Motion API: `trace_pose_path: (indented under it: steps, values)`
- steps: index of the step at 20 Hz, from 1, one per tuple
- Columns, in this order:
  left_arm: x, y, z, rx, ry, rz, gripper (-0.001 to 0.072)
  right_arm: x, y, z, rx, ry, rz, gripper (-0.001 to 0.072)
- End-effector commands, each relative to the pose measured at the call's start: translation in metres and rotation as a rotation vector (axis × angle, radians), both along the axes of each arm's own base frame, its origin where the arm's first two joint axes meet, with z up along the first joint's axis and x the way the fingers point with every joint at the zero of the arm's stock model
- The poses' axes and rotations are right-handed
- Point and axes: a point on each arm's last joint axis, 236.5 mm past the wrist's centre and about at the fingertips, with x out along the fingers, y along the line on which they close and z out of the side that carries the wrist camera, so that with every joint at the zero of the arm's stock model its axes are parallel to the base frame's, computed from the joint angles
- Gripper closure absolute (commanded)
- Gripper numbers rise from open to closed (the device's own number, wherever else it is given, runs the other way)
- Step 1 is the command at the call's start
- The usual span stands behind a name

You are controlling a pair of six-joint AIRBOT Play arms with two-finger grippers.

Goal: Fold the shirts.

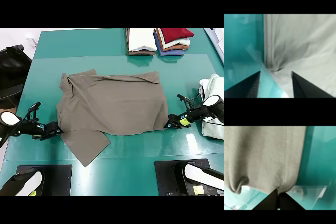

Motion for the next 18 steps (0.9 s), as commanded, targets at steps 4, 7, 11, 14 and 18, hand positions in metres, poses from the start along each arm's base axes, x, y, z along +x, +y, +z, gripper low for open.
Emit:
trace_pose_path:
  steps: [4,7,11,14,18]
  values:
    - [0.0,-0.022,0.0,-0.099,-0.034,-0.021,0.0531,0.032,-0.003,0.029,-0.015,-0.08,0.015,0.0694]
    - [0.007,-0.022,0.001,-0.098,-0.058,-0.006,0.0533,0.043,-0.005,0.045,-0.018,-0.111,0.029,0.0694]
    - [0.004,-0.017,0.007,-0.07,-0.049,-0.049,0.0305,0.052,-0.007,0.057,-0.022,-0.137,0.037,0.0694]
    - [0.02,0.014,0.027,0.071,-0.078,-0.099,0.0269,0.051,-0.007,0.057,-0.023,-0.137,0.039,0.0693]
    - [0.007,0.018,0.01,0.088,-0.026,-0.07,0.0269,0.051,-0.007,0.058,-0.023,-0.138,0.038,0.0694]
